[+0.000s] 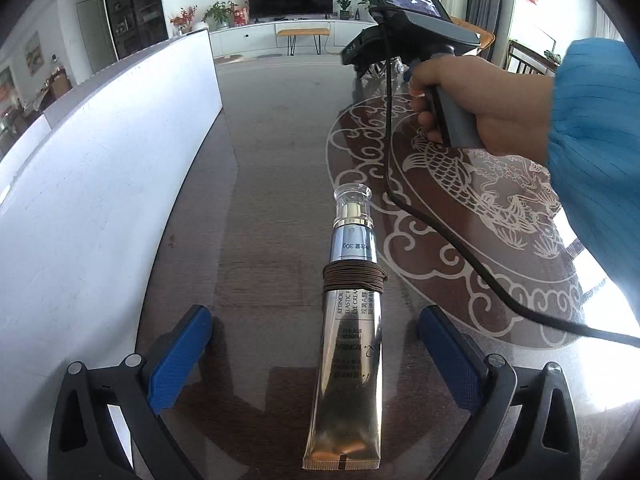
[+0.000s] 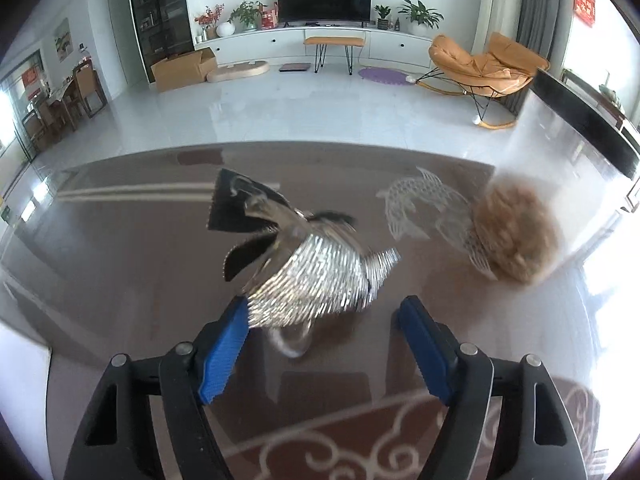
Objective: Organize objects
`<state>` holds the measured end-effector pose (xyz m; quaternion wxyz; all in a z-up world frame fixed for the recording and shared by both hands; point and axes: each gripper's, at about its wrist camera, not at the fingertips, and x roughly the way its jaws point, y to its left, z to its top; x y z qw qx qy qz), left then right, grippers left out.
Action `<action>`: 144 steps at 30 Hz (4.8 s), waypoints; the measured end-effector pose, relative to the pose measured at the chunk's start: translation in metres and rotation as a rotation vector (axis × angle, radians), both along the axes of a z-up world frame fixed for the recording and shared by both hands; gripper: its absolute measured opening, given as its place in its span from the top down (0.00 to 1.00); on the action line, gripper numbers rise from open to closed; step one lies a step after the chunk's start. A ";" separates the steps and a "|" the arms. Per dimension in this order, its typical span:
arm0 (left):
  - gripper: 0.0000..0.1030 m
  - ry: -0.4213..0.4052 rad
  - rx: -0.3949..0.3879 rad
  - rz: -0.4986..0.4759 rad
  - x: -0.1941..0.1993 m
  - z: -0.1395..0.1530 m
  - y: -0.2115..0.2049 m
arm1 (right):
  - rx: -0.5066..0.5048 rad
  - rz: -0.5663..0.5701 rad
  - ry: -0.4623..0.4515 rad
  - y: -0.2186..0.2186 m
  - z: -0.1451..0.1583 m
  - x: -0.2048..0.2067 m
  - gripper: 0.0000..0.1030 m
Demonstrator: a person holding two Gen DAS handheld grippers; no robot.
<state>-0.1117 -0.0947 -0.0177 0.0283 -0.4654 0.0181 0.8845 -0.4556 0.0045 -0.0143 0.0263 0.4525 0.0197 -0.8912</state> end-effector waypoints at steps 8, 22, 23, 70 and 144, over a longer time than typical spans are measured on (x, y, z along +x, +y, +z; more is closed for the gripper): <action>0.00 0.000 0.000 0.000 0.001 0.001 -0.001 | -0.036 0.032 0.030 0.012 0.004 0.024 0.69; 0.00 0.000 0.001 0.000 0.001 0.000 -0.001 | 0.003 0.067 0.029 0.131 0.005 0.325 0.69; 0.00 0.000 0.001 0.001 0.001 0.000 -0.001 | 0.004 0.034 0.030 0.142 0.005 0.353 0.69; 0.00 0.000 0.000 -0.001 -0.004 -0.001 0.000 | -0.157 -0.292 0.000 0.203 0.015 0.413 0.03; 0.75 0.022 0.191 -0.243 0.098 0.013 -0.001 | -0.048 0.088 -0.117 0.145 0.029 0.441 0.67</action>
